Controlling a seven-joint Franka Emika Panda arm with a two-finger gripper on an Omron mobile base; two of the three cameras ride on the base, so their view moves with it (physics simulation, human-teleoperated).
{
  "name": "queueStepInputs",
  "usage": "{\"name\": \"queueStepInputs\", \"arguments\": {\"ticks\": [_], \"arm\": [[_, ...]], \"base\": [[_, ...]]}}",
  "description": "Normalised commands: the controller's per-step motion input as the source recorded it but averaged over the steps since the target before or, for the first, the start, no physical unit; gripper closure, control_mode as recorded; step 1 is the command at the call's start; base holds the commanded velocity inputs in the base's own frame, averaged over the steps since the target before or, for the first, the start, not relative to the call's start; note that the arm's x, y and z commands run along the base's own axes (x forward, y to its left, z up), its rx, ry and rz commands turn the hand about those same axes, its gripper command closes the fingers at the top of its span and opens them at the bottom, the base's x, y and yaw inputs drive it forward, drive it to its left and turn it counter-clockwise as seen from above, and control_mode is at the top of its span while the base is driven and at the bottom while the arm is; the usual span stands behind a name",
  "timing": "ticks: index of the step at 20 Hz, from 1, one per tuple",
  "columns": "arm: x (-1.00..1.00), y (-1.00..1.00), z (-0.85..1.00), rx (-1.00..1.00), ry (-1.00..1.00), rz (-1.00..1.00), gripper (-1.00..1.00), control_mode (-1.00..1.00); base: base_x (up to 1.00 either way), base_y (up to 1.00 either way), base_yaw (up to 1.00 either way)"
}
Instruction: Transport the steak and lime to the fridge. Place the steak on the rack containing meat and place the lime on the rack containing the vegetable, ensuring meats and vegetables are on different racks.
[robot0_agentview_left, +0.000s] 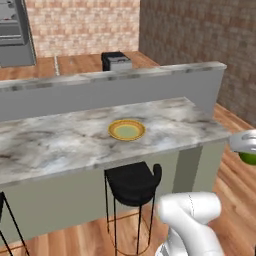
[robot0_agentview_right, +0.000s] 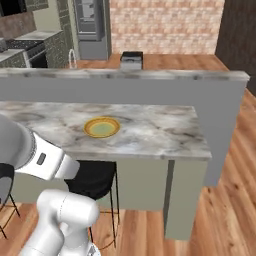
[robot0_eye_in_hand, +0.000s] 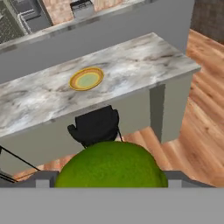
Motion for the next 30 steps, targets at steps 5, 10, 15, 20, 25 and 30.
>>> {"name": "queueStepInputs", "arguments": {"ticks": [5,10,15,20,25,30], "arm": [[0.0,0.0,0.0,0.0,0.0,0.0,1.0,1.0],[0.0,0.0,0.0,0.0,0.0,0.0,1.0,1.0],[0.0,0.0,0.0,0.0,0.0,0.0,1.0,1.0],[0.0,0.0,0.0,0.0,0.0,0.0,1.0,1.0],[0.0,0.0,0.0,0.0,0.0,0.0,1.0,1.0],[0.0,0.0,0.0,0.0,0.0,0.0,1.0,1.0]], "base": [[-0.08,-1.0,0.0],[0.0,-1.0,0.0],[0.02,-1.0,0.0],[0.04,-1.0,0.0],[0.23,-1.0,0.0],[0.86,-1.0,0.02]]}}
